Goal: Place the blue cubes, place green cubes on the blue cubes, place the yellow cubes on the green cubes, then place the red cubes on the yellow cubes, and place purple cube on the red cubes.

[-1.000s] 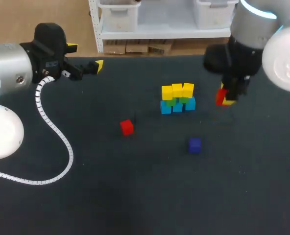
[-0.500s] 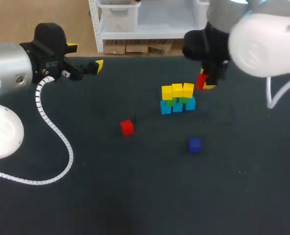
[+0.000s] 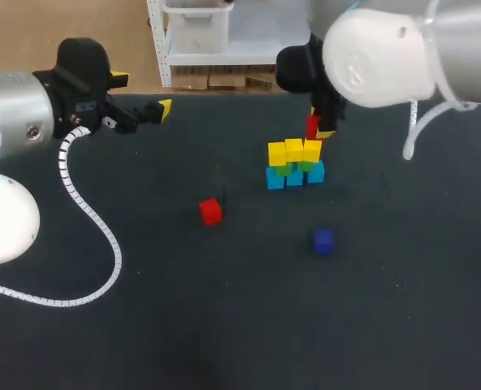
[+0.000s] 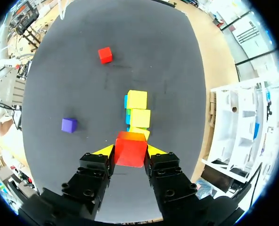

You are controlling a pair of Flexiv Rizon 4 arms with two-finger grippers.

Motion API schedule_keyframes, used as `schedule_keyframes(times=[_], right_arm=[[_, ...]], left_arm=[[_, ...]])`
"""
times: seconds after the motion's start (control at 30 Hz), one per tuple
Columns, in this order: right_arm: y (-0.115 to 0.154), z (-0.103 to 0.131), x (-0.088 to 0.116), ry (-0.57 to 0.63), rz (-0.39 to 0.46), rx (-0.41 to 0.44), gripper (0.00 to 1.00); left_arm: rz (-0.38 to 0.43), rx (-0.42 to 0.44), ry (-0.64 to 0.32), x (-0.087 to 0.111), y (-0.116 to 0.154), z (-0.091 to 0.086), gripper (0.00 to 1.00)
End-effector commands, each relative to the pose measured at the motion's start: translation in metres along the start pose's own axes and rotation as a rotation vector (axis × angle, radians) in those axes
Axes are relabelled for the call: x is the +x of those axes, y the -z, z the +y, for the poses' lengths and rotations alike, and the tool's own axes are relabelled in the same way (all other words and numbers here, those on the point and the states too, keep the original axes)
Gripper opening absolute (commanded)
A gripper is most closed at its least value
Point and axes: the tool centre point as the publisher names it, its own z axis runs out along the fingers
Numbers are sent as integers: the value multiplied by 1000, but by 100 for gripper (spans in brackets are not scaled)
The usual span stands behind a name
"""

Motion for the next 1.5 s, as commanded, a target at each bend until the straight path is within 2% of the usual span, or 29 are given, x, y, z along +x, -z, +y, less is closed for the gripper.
schedule_keyframes(times=[0.03, 0.67, 1.5], right_arm=[[-9, -12, -5, 11, 3, -47, 0], [-26, -25, -9, 38, 32, -74, 0], [-34, -17, -10, 41, 42, -88, 0]], left_arm=[[-8, 9, -2, 2, 1, 3, 100], [-8, 9, -2, 2, 1, 3, 100], [-8, 9, -2, 2, 1, 3, 100]])
